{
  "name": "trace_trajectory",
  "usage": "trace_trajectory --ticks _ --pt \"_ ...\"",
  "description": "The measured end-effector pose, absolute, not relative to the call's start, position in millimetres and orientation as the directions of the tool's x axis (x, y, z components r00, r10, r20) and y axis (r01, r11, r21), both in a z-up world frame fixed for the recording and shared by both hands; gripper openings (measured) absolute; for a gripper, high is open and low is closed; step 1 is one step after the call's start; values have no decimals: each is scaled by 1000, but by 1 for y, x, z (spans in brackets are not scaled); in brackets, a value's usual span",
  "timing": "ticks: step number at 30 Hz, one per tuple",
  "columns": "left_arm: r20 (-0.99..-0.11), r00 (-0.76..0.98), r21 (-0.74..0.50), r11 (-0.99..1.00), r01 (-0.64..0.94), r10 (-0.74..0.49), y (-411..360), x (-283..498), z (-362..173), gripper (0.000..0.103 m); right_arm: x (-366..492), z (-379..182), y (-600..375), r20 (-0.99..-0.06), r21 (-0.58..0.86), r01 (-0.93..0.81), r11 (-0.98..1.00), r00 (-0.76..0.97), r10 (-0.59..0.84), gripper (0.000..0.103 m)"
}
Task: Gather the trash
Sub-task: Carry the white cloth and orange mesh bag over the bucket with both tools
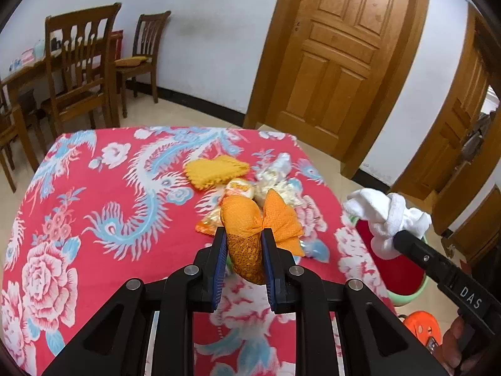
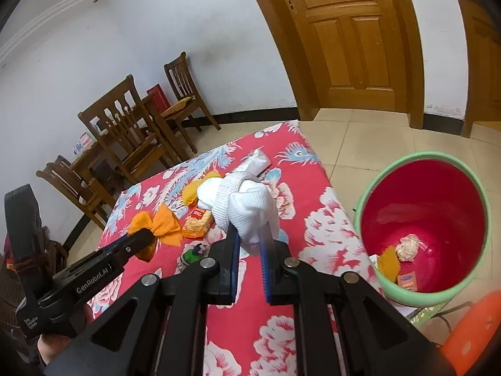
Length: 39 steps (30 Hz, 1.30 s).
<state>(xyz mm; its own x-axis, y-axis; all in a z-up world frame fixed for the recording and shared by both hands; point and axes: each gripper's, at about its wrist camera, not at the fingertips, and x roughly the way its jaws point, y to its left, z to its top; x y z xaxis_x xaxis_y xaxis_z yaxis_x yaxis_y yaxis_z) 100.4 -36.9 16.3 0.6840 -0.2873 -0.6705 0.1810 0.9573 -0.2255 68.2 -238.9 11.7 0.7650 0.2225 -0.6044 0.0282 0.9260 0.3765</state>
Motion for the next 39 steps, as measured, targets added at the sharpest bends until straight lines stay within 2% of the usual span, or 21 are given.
trace_trajectory --ticks 20,39 --pt "-641 680 -177 931 320 -356 -110 81 39 22 21 18 -311 -586 417 160 895 800 130 14" --pt "-684 596 -135 876 463 -420 -202 89 19 22 4 -12 -381 -647 412 336 847 763 12 14"
